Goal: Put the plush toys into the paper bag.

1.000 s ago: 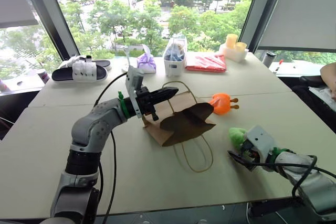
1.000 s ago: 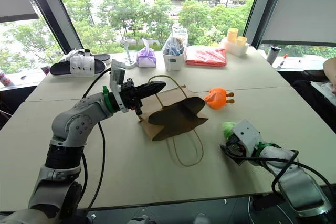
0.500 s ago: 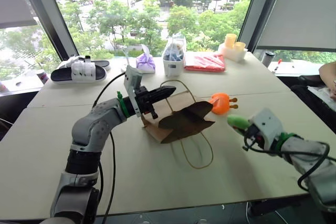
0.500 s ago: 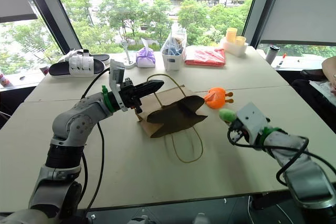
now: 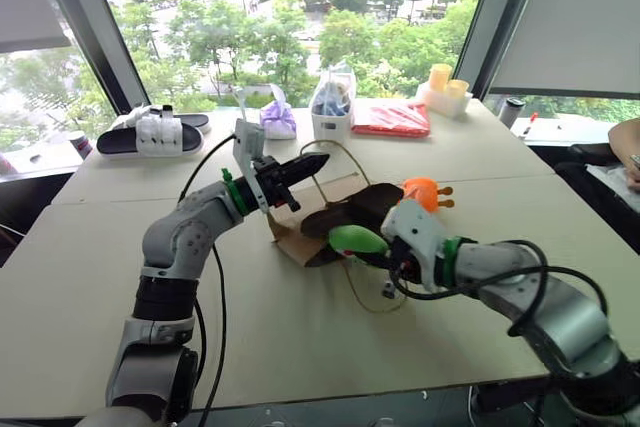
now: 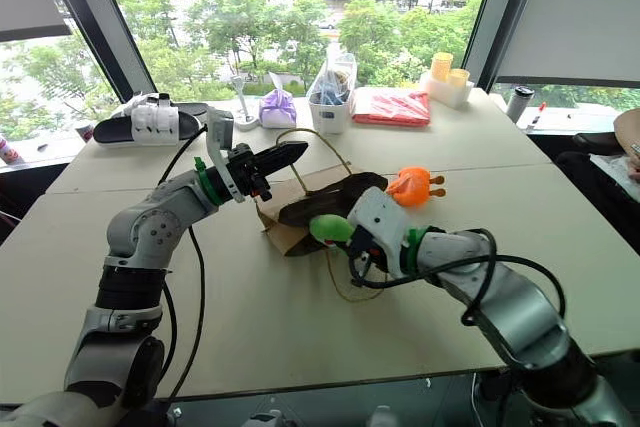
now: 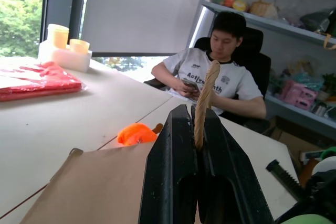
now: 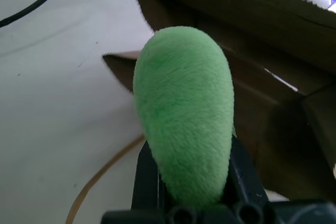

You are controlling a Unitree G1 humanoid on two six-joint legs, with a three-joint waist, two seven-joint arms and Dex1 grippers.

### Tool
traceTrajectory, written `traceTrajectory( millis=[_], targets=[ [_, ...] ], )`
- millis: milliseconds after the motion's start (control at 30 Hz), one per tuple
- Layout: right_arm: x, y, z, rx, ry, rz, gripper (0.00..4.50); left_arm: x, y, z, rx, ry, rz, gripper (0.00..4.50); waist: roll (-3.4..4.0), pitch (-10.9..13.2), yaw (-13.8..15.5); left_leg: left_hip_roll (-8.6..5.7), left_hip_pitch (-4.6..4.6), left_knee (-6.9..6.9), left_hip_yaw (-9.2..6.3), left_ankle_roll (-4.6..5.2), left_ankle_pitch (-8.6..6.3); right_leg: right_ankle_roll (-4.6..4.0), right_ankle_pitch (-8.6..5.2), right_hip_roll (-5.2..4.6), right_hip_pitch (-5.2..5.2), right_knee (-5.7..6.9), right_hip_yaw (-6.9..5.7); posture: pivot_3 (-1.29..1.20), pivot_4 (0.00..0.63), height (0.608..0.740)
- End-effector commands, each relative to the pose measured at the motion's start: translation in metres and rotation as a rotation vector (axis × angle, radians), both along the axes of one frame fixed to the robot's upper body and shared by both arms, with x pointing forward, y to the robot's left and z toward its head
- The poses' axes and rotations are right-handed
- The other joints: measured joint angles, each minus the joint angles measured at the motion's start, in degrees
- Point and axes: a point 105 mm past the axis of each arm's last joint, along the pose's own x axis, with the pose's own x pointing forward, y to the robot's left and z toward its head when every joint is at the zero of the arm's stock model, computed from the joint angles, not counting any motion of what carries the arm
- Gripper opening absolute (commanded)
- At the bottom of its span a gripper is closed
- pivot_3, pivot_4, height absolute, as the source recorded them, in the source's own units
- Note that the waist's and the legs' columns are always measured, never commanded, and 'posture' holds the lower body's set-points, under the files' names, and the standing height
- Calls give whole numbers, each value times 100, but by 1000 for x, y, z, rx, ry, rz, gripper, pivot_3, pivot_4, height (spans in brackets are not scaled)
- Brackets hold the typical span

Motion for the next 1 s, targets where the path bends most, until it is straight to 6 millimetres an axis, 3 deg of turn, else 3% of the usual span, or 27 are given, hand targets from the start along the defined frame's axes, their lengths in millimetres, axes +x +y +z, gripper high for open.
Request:
traceTrajectory(
  millis=[33,267,367,567,600,733,867,900,1000],
  targets=[
    [23,10,9,25,-95,-24,17,-10,0,14,-26,-43,-28,0,-2,0,-13,0,0,-1,-1,0,0,0,0,0,-1,0,0,0,150,740],
    [71,16,-7,-20,-115,-82,17,-16,-1,13,-34,-25,-46,0,-1,-1,-96,-2,-2,-6,-1,-38,21,0,0,0,-4,0,1,0,150,740],
    [87,22,-4,-2,-135,-102,1232,-18,-2,15,-50,-12,-51,0,-1,0,-120,-1,-1,-13,-1,-39,23,0,0,0,-8,1,1,0,150,740],
    [83,26,10,25,-152,-72,4418,-14,4,17,-75,4,-14,0,-1,0,-125,0,-2,-18,-2,-42,23,0,0,1,-15,3,2,0,150,740],
    [74,21,17,40,-135,-46,4418,-14,5,17,-75,4,-11,0,0,0,-109,0,-2,-17,-2,-42,23,0,0,0,-15,3,2,0,150,740],
    [39,-19,55,55,-155,-33,4418,-13,9,16,-72,7,5,0,0,1,-45,-8,-15,-10,-14,-40,23,0,0,-2,-12,-4,2,0,150,740],
    [21,-52,81,124,-160,-100,4418,-11,11,15,-74,10,21,0,0,0,-16,-7,-10,-13,-12,-3,1,0,0,-1,-8,-7,1,0,150,740],
    [18,-69,89,139,-168,-147,4418,-10,13,15,-77,13,27,0,0,0,-27,-4,-5,-12,-8,-2,0,0,0,0,-8,-3,2,0,150,740],
    [36,-150,92,161,-204,-450,4418,-8,17,15,-76,10,47,0,0,0,-2,-3,-3,-11,-6,-2,1,0,0,1,-4,-2,1,0,150,740]
  ],
)
